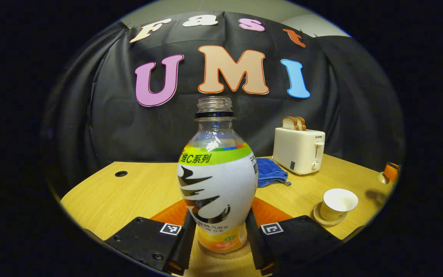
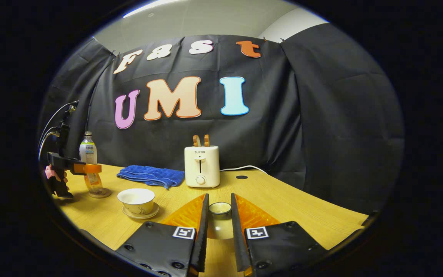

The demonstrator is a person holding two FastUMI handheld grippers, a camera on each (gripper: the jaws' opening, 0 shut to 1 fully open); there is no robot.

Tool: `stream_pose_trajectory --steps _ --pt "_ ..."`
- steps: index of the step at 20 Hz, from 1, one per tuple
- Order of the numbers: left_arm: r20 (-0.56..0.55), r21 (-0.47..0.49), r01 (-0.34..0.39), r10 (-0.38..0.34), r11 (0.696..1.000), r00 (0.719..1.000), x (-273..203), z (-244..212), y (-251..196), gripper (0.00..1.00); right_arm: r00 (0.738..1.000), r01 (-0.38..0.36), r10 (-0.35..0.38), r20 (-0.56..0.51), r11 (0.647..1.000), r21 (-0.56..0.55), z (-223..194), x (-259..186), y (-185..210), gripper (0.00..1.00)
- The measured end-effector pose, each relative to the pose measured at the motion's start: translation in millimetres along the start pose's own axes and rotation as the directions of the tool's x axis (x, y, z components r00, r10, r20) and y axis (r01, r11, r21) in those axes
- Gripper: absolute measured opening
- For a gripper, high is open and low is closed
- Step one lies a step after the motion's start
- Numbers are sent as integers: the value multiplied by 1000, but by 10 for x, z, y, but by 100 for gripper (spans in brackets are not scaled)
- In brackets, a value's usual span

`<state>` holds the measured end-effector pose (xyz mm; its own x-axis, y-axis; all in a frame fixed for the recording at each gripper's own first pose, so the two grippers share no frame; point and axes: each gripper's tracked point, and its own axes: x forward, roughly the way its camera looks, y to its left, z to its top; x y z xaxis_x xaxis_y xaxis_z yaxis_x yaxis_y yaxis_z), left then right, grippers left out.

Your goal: Open the teacup lid with one hand, grasp the water bottle and pour water into the teacup with the other hand; after pouring, place the water bottle on the coaster and then close the teacup lid.

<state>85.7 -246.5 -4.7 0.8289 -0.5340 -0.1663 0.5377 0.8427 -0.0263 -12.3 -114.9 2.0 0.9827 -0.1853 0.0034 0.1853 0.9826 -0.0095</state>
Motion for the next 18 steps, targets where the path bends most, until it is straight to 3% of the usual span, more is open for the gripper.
stream_pose_trajectory --steps 14,17,18 --pt "-8 -21 14 -15 1000 1000 2 -20 -5 70 1000 2 -2 1 1000 0 -6 -3 -1 34" --pt "-1 -3 12 -12 1000 1000 -64 -23 -34 84 1000 3 -3 1 1000 0 -2 -6 0 34" --pt "0 2 14 -14 1000 1000 -72 -28 -54 85 1000 3 -3 1 1000 0 2 -4 1 34"
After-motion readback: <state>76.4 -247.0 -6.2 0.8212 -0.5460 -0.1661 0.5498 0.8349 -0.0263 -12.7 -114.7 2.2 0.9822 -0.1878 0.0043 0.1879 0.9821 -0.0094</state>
